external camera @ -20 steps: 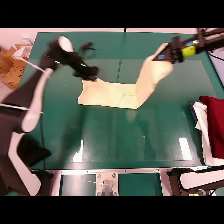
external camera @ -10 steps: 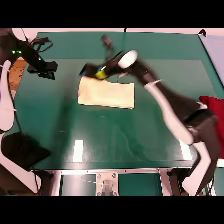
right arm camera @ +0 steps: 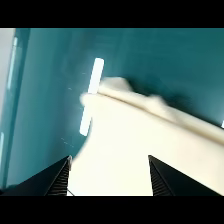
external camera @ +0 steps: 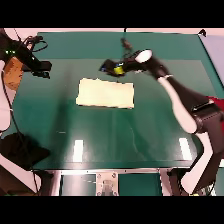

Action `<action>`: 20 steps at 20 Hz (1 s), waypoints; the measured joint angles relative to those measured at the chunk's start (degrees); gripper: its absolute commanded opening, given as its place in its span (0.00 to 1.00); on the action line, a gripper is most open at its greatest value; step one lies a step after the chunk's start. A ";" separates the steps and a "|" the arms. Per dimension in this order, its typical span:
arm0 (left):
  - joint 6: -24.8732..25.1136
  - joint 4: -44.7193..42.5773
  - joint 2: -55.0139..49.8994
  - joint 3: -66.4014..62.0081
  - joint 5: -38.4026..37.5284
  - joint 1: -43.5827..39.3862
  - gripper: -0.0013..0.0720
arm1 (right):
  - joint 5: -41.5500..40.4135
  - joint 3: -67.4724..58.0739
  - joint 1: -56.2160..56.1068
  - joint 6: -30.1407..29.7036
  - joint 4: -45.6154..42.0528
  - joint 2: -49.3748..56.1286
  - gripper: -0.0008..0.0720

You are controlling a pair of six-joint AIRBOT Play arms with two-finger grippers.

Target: Fold the shirts.

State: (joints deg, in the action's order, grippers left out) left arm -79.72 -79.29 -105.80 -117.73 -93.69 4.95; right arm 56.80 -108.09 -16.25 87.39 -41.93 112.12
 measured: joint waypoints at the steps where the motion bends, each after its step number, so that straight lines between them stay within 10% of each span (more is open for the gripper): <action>1: 0.07 -0.20 0.00 0.00 0.09 0.09 0.05 | 4.17 0.13 3.61 0.52 -0.87 -0.24 0.77; 6: -0.15 -0.22 0.00 0.00 0.20 0.13 0.05 | 17.88 4.42 14.97 2.12 -5.29 -0.85 0.77; 13: -1.14 -0.20 0.00 0.00 0.20 0.11 0.05 | 14.16 17.20 12.68 2.47 -4.35 -0.96 0.75; 15: -1.20 -0.20 0.00 0.00 0.17 0.13 0.05 | 11.15 18.86 10.23 2.49 -3.30 -1.01 0.08; 20: -1.22 -0.15 0.00 0.00 0.04 0.11 0.05 | 10.19 17.31 7.56 1.77 -0.35 -2.36 0.03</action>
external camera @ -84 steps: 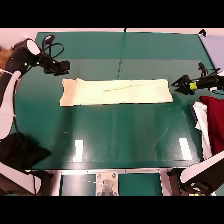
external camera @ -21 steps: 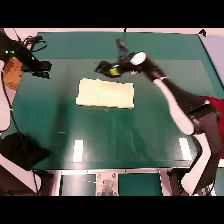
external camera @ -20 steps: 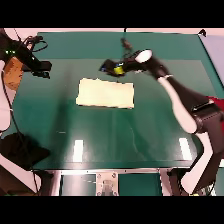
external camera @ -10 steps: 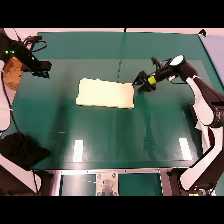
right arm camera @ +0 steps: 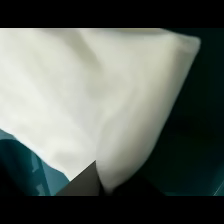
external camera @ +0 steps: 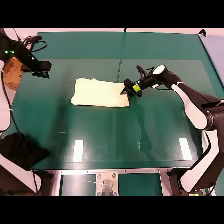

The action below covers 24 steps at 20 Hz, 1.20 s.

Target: Fold the shirts.

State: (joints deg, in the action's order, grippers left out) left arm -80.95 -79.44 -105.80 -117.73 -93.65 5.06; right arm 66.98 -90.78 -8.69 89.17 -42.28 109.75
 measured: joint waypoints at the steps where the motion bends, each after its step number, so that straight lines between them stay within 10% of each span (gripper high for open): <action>1: 0.00 0.07 0.00 0.00 0.00 0.00 0.05 | -0.07 -0.92 0.57 0.00 0.46 -0.96 0.03; 24: -0.87 0.37 0.00 0.00 -0.92 0.00 0.05 | 15.85 -9.77 68.28 3.28 0.72 -25.46 0.03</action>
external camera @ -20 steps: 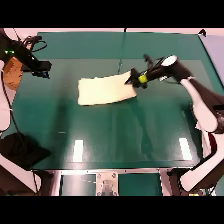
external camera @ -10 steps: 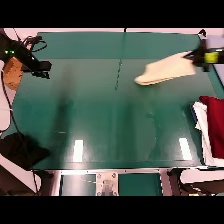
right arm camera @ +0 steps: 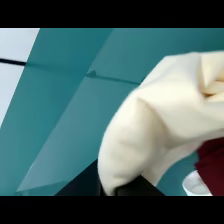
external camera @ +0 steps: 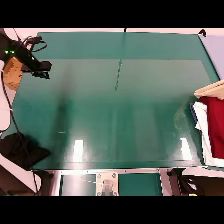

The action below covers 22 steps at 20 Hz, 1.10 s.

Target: Fold the shirts.

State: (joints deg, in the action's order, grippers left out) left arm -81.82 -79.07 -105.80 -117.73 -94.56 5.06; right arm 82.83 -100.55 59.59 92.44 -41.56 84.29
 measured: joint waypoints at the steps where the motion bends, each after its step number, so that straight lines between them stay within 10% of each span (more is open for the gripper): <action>1: -0.22 0.00 0.00 0.00 -0.04 0.00 0.05 | 0.96 -0.44 1.42 0.00 0.00 -0.04 0.03; 11: -1.70 1.03 0.00 0.00 -2.58 0.00 0.05 | 19.52 -2.73 6.91 5.09 -18.88 -3.54 0.03; 22: -2.14 1.70 0.00 0.00 -3.37 0.00 0.05 | 22.01 13.51 7.08 5.42 -41.70 -9.40 0.03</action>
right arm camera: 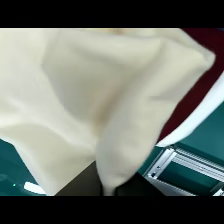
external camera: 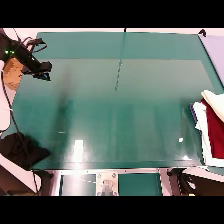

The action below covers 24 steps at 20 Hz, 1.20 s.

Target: Fold the shirts.

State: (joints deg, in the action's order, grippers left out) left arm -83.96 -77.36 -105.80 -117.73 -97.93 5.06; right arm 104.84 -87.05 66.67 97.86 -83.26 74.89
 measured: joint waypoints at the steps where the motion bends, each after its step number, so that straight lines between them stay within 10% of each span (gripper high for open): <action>1: 0.00 0.02 0.00 0.00 -0.07 0.00 0.05 | -0.52 2.01 0.00 -0.09 -1.77 -0.11 0.03; 2: 0.00 0.02 0.00 0.00 -0.09 0.00 0.05 | -1.57 3.69 0.00 -0.46 -3.02 -0.17 0.18; 4: 0.00 0.04 0.00 0.00 0.00 0.00 0.05 | -3.63 6.62 -0.11 -1.18 -4.87 -0.26 0.81; 6: 0.00 0.44 0.00 0.00 0.50 0.02 0.05 | -5.75 8.28 -0.13 -1.68 -5.66 -0.31 0.81; 8: 0.04 1.33 0.00 0.00 0.87 0.00 0.05 | -6.40 8.52 -0.33 -1.97 -6.12 -0.31 0.72; 10: 0.15 2.58 0.00 0.00 1.05 0.02 0.05 | -7.21 8.04 -1.36 -1.99 -4.68 -0.35 0.06; 18: 0.15 11.87 5.09 6.60 0.15 -1.38 0.05 | -14.36 9.01 -23.58 -4.31 7.80 -1.68 0.03; 24: -0.26 12.96 26.67 35.91 7.26 -3.98 0.05 | -23.87 24.98 -47.71 -5.60 12.24 -11.67 0.03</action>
State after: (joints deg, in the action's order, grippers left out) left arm -84.23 -64.40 -79.13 -81.82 -90.67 1.08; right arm 80.97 -62.06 18.96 92.27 -71.02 63.22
